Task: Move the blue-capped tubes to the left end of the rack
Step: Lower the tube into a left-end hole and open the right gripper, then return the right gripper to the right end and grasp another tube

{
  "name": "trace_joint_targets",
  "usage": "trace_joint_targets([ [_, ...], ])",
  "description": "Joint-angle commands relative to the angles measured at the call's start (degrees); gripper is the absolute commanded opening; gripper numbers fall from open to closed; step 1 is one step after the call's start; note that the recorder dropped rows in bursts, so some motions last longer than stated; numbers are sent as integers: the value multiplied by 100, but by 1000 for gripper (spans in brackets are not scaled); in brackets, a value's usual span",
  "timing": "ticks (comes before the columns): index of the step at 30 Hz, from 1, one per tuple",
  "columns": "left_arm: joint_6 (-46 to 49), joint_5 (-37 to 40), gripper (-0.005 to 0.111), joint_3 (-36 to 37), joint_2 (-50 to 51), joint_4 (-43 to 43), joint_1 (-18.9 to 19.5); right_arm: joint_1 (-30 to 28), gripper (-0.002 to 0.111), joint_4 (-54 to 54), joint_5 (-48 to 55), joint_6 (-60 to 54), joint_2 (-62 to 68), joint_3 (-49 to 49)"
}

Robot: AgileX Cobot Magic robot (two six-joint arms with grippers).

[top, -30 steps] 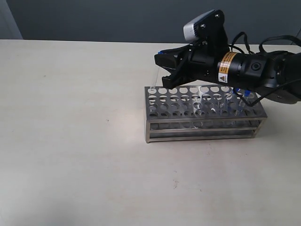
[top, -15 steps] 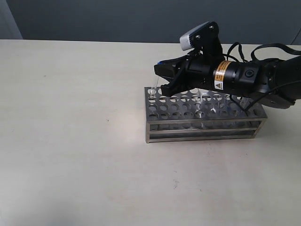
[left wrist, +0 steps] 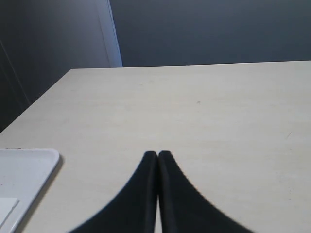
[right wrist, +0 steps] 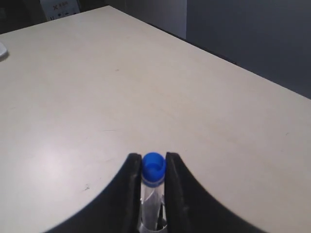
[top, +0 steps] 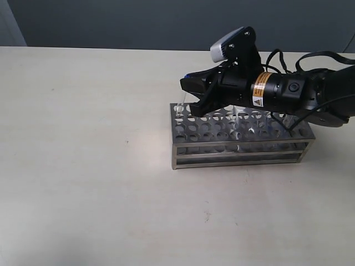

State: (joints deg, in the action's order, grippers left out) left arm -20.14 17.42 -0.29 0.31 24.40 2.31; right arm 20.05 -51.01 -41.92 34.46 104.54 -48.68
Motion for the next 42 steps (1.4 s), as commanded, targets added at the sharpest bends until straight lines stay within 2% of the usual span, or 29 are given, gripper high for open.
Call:
trace_joint_targets([
  [1, -29, -46, 0, 9, -31, 32, -22, 4, 10, -128, -62, -7, 1, -29],
  [3, -29, -46, 0, 9, -31, 32, -22, 4, 22, -128, -62, -7, 1, -29],
  [5, -29, -46, 0, 9, -31, 32, -22, 4, 29, -128, -62, 2, 1, -29],
  [13, -29, -57, 0, 9, -31, 32, -22, 4, 29, -128, -203, 2, 1, -29],
  [16, -29, -57, 0, 9, -31, 32, -22, -7, 29, 316, -124, 2, -63, -55],
  [18, -29, -57, 0, 9, -31, 32, -22, -7, 29, 1085, 490, -60, -277, -55],
  [20, -29, -57, 0, 9, -31, 32, -22, -7, 28, 1634, 1233, -624, -583, -55],
  [24, -29, -57, 0, 9, -31, 32, -22, -41, 18, 1841, 2280, -1499, -1215, 50],
  [27, -29, -57, 0, 9, -31, 32, -22, -312, 6, 1995, 2002, -1500, -1660, 469],
  [29, -29, -57, 0, 9, -31, 32, -22, -618, 4, 2180, 1770, -1500, -1924, 858],
  [33, -29, -57, 0, 9, -31, 32, -22, -1256, 11, 2494, 1468, -1500, -2235, 1701],
  [36, -29, -57, 0, 9, -31, 32, -22, -1604, 24, 2629, 833, -1500, -2308, 2374],
  [38, -29, -57, 0, 9, -31, 32, -22, -1664, 30, 2699, 402, -1517, -2308, 2702],
  [42, -29, -57, 0, 9, -31, 32, -22, -1664, 31, 3589, 611, -2519, -2297, 3006],
])
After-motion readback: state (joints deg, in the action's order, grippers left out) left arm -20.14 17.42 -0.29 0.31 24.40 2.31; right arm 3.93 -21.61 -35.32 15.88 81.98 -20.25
